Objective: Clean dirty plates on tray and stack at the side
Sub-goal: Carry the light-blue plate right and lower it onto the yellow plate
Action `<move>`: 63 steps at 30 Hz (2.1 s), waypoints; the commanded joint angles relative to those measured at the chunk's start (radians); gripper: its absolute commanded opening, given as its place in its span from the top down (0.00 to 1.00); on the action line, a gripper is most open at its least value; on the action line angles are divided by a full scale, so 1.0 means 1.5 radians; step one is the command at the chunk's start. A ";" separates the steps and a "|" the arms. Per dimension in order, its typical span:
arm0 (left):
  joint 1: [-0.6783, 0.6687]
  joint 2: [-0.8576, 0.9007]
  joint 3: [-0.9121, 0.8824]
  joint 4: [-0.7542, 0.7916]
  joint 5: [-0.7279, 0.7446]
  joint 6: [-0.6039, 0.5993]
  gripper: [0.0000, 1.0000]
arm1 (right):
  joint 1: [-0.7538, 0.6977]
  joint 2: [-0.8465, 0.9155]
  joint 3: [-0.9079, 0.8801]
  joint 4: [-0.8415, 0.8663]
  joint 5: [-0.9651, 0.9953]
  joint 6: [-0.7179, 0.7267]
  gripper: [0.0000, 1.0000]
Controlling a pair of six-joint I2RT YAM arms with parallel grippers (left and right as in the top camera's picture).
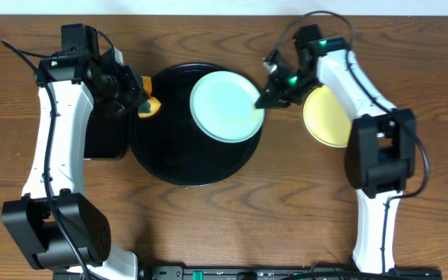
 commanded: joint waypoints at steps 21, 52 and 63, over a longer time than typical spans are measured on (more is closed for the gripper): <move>0.002 0.003 -0.002 -0.001 -0.008 0.016 0.92 | -0.320 -0.074 -0.027 -0.091 0.240 -0.043 0.99; 0.012 0.003 -0.002 -0.001 -0.117 0.016 0.92 | -0.262 -0.245 -0.042 -0.034 0.284 0.001 0.37; 0.081 0.004 -0.002 -0.001 -0.341 0.016 0.92 | -0.104 -0.243 -0.043 -0.006 0.329 0.021 0.23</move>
